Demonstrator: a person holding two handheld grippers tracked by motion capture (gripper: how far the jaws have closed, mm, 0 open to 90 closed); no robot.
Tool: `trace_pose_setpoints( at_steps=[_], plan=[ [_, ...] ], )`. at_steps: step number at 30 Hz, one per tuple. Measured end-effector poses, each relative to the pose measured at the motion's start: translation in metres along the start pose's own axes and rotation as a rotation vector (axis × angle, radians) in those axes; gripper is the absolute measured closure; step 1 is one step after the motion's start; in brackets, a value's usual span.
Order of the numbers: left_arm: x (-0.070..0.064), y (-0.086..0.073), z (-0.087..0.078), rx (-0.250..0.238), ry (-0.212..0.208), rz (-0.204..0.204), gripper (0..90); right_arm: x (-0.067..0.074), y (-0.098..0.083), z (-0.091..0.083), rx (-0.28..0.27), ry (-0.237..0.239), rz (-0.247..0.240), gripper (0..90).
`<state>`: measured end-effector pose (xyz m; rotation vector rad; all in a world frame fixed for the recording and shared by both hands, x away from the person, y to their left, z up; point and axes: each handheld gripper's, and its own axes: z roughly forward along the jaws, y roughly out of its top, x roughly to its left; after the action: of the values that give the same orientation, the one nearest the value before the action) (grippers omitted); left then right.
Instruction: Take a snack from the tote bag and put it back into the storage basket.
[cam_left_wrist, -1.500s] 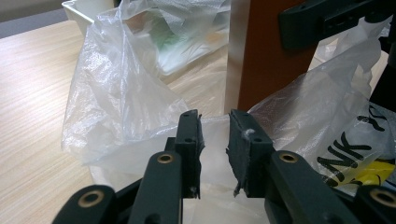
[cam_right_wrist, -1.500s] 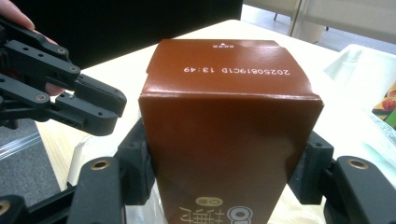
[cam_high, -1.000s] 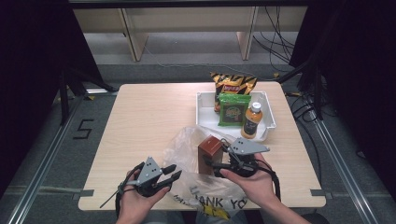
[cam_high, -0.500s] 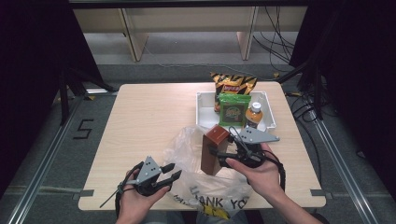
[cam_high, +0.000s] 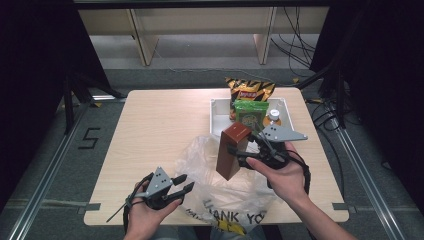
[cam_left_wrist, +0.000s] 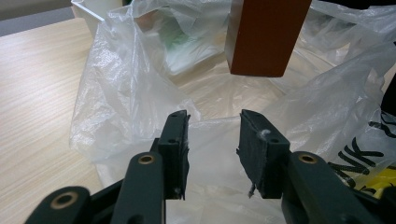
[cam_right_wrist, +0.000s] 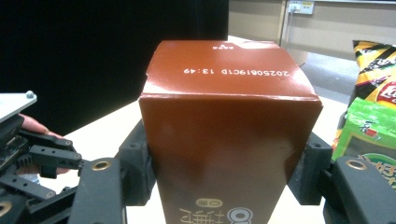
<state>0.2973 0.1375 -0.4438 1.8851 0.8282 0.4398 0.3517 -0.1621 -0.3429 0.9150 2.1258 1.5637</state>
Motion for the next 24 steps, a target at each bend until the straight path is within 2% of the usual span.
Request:
trace_pose_setpoints(
  at_steps=[3, 5, 6, 8, 9, 12, 13, 14, 15, 17, 18, 19, 21, 22, 23, 24],
  plan=[
    [0.000, 0.000, 0.000, -0.003, -0.005, 0.001, 62.1, -0.002, 0.003, 0.000, -0.006, 0.000, 0.001, 38.6],
    [0.001, 0.000, 0.001, -0.005, -0.009, 0.010, 62.0, -0.004, 0.005, 0.000, -0.017, -0.008, -0.002, 38.6],
    [0.000, 0.000, 0.001, -0.004, -0.006, 0.000, 62.0, -0.004, 0.006, -0.002, -0.007, -0.024, -0.007, 38.6],
    [0.000, 0.000, 0.000, -0.002, 0.003, 0.001, 62.0, -0.004, 0.008, -0.002, -0.011, -0.026, 0.013, 38.6],
    [0.000, 0.000, 0.000, -0.002, 0.002, 0.000, 62.0, -0.006, 0.009, -0.001, -0.021, -0.019, -0.003, 38.6],
    [0.000, 0.000, 0.001, -0.006, -0.008, -0.003, 62.0, -0.006, 0.013, -0.003, -0.008, -0.034, 0.004, 38.6],
    [-0.001, 0.000, 0.001, -0.006, -0.007, -0.010, 62.0, -0.008, 0.015, -0.003, -0.016, -0.027, -0.012, 38.6],
    [-0.001, 0.000, 0.001, -0.007, -0.008, -0.010, 62.0, -0.006, 0.016, -0.003, -0.016, -0.030, 0.012, 38.6],
    [0.000, 0.000, 0.001, -0.007, -0.005, 0.001, 62.0, -0.008, 0.017, -0.003, -0.015, -0.034, -0.009, 38.7],
    [0.000, 0.001, 0.000, -0.004, 0.003, 0.003, 62.0, -0.008, 0.021, -0.003, -0.030, -0.031, 0.006, 38.7],
    [0.000, 0.001, 0.000, -0.004, 0.001, 0.001, 62.0, -0.010, 0.023, -0.004, -0.037, -0.039, -0.008, 38.6],
    [-0.001, 0.000, 0.000, -0.006, 0.003, -0.010, 62.0, -0.009, 0.025, -0.005, -0.042, -0.042, 0.010, 38.7],
    [0.000, 0.001, 0.000, -0.006, -0.001, 0.012, 62.0, -0.012, 0.030, -0.006, -0.056, -0.048, 0.006, 38.7],
    [0.000, 0.001, 0.000, -0.005, -0.001, 0.007, 62.0, -0.015, 0.032, -0.006, -0.060, -0.059, -0.010, 38.7],
    [0.000, 0.000, 0.000, -0.004, 0.001, -0.004, 62.0, -0.015, 0.033, -0.006, -0.061, -0.053, -0.002, 38.7],
    [0.000, 0.000, 0.000, -0.001, 0.002, -0.005, 62.0, -0.016, 0.035, -0.006, -0.067, -0.066, 0.000, 38.7]
  ],
)
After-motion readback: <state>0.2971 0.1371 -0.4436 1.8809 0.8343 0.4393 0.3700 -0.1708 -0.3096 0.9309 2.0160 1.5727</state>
